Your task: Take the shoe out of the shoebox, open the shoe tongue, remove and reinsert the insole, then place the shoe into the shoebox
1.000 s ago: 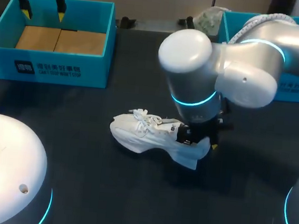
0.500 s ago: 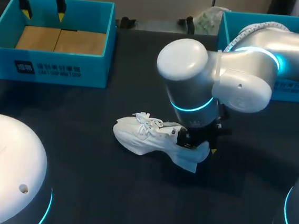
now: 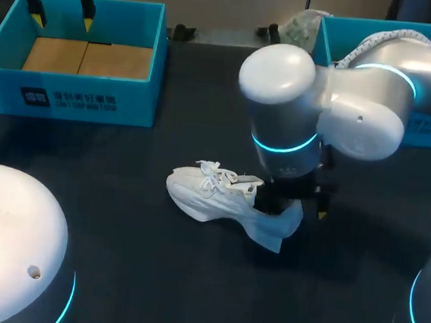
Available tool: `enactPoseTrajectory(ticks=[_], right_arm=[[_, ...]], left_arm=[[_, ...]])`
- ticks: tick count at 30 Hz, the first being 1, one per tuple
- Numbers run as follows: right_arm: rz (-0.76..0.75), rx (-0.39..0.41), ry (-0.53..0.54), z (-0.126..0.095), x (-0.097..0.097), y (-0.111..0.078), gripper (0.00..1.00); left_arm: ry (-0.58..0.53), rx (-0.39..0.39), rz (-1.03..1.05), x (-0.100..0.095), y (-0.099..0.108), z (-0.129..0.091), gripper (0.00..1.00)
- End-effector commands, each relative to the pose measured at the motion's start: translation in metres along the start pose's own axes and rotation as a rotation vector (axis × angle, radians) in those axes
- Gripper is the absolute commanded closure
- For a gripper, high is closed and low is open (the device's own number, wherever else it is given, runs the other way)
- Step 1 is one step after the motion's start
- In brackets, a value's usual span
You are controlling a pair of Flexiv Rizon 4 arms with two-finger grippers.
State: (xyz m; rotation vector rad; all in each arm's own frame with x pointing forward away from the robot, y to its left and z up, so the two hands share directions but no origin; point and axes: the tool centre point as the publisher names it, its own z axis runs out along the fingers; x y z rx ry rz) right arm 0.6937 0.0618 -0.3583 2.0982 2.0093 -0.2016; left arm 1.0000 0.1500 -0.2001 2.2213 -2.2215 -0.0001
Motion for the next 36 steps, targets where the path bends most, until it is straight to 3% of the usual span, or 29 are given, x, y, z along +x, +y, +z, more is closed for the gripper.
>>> enactPoseTrajectory(ticks=[1, 11, 19, 22, 25, 27, 36], right_arm=[[0.001, -0.014, 0.044, -0.021, -0.019, -0.003, 0.00], [-0.173, -0.080, 0.072, -0.056, -0.024, 0.002, 0.00], [-0.804, -0.254, 0.182, -0.073, -0.007, -0.014, 0.00], [-1.010, -0.284, 0.183, -0.078, -0.004, -0.020, 0.00], [-1.170, -0.260, 0.125, -0.078, -0.005, -0.022, 0.00], [-1.193, -0.169, 0.028, -0.068, -0.012, -0.017, 0.00], [-1.193, -0.169, 0.028, -0.068, -0.012, -0.017, 0.00]], left_arm=[[0.000, 0.000, 0.000, 0.000, 0.000, 0.000, 0.00], [0.000, 0.000, 0.000, 0.000, 0.000, 0.000, 0.00], [0.000, 0.000, 0.000, 0.000, 0.000, 0.000, 0.00], [0.000, 0.000, 0.000, 0.000, 0.000, 0.000, 0.00], [0.000, 0.000, 0.000, 0.000, 0.000, 0.000, 0.00], [0.000, 0.000, 0.000, 0.000, 0.000, 0.000, 0.00], [0.000, 0.000, 0.000, 0.000, 0.000, 0.000, 0.00]])
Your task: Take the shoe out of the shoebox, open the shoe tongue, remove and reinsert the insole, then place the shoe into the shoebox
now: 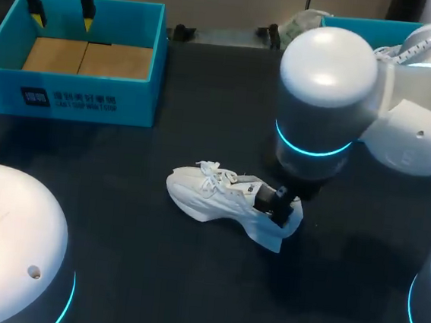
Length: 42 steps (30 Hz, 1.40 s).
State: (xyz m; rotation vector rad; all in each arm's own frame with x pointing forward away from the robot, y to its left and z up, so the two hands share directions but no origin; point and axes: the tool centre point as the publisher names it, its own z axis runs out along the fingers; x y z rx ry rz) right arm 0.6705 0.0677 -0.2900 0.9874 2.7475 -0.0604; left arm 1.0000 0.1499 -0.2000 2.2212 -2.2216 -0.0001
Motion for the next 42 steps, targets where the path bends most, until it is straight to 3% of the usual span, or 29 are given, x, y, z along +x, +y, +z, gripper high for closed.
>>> enactPoseTrajectory(ticks=[1, 10, 13, 20, 28, 33, 34, 42], right_arm=[[-0.296, 0.040, -0.009, 0.001, -0.001, 0.001, 0.00], [-0.296, 0.040, -0.009, 0.001, -0.001, 0.001, 0.00], [-0.269, -0.147, 0.066, 0.002, -0.008, -0.007, 0.00], [-0.415, -0.232, 0.126, 0.003, -0.019, -0.016, 0.00], [-0.595, -0.430, 0.173, 0.007, -0.037, -0.026, 0.00], [-0.755, -0.619, 0.191, 0.011, -0.045, -0.032, 0.00], [-0.788, -0.701, 0.214, 0.012, -0.045, -0.033, 0.00], [-0.876, -0.956, 0.304, 0.022, -0.050, -0.036, 0.00]], left_arm=[[0.000, 0.000, 0.000, 0.000, 0.000, 0.000, 0.00], [0.000, 0.000, 0.000, 0.000, 0.000, 0.000, 0.00], [0.000, 0.000, 0.000, 0.000, 0.000, 0.000, 0.00], [0.000, 0.000, 0.000, 0.000, 0.000, 0.000, 0.00], [0.000, 0.000, 0.000, 0.000, 0.000, 0.000, 0.00], [0.000, 0.000, 0.000, 0.000, 0.000, 0.000, 0.00], [0.000, 0.000, 0.000, 0.000, 0.000, 0.000, 0.00], [0.000, 0.000, 0.000, 0.000, 0.000, 0.000, 0.00]])
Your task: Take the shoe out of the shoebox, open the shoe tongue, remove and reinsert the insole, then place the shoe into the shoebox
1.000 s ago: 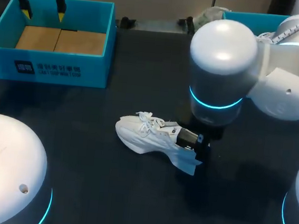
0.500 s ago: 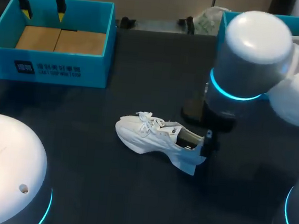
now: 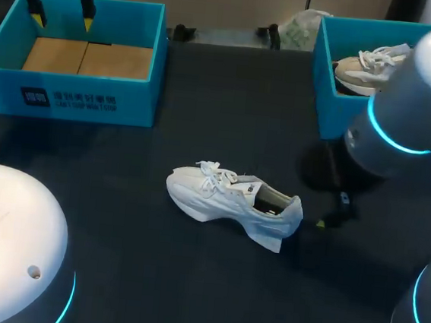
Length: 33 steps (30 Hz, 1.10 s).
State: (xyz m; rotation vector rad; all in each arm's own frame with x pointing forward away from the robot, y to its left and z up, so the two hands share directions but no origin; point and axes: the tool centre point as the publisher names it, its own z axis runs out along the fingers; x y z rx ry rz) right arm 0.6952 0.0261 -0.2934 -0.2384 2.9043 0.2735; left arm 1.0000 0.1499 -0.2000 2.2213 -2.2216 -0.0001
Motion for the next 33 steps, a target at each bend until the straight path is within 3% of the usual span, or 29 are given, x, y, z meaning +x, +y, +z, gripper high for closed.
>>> enactPoseTrajectory(ticks=[1, 7, 19, 22, 33], right_arm=[[-0.105, -0.668, -0.030, 0.006, 0.010, -0.022, 0.00], [-0.098, -0.761, -0.011, 0.023, 0.010, -0.035, 0.00], [-0.031, -0.865, -0.004, 0.054, 0.010, -0.060, 0.00], [-0.020, -0.834, 0.021, 0.062, 0.012, -0.065, 0.00], [-0.020, -0.834, 0.021, 0.062, 0.012, -0.065, 0.00]], left_arm=[[0.000, 0.000, 0.000, 0.000, 0.000, 0.000, 0.00], [0.000, 0.000, 0.000, 0.000, 0.000, 0.000, 0.00], [0.000, 0.000, 0.000, 0.000, 0.000, 0.000, 0.00], [0.000, 0.000, 0.000, 0.000, 0.000, 0.000, 0.00], [0.000, 0.000, 0.000, 0.000, 0.000, 0.000, 0.00]])
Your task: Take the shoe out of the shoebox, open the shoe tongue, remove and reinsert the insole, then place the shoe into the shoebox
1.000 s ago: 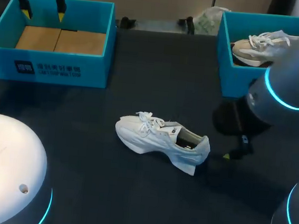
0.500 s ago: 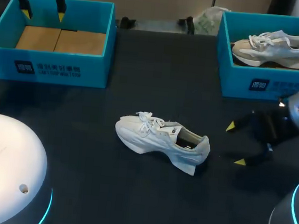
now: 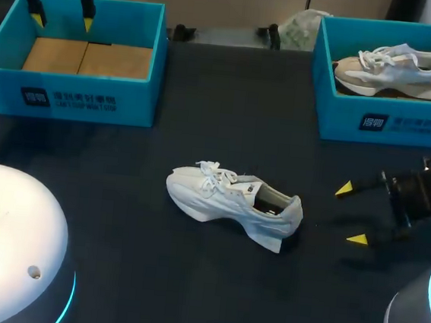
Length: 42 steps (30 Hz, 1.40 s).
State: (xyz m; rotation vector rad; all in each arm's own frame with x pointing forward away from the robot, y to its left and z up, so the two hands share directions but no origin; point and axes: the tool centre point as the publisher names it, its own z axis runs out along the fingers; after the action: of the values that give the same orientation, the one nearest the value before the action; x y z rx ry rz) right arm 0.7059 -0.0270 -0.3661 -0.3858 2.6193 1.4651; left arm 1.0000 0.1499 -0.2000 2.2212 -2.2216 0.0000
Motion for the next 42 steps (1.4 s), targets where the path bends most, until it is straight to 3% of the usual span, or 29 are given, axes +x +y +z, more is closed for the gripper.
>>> enactPoseTrajectory(ticks=[1, 8, 17, 42], right_arm=[[0.000, 0.001, 0.004, 0.001, -0.002, -0.001, 0.00], [0.000, 0.001, 0.004, 0.001, -0.002, -0.001, 0.00], [0.134, -0.042, -0.060, 0.008, 0.010, -0.031, 0.00], [0.187, -0.024, -0.093, 0.000, 0.013, -0.028, 0.00]], left_arm=[[0.000, 0.000, 0.000, 0.000, 0.000, 0.000, 0.00], [0.000, 0.000, 0.000, 0.000, 0.000, 0.000, 0.00], [0.000, 0.000, 0.000, 0.000, 0.000, 0.000, 0.00], [0.000, 0.000, 0.000, 0.000, 0.000, 0.000, 0.00]])
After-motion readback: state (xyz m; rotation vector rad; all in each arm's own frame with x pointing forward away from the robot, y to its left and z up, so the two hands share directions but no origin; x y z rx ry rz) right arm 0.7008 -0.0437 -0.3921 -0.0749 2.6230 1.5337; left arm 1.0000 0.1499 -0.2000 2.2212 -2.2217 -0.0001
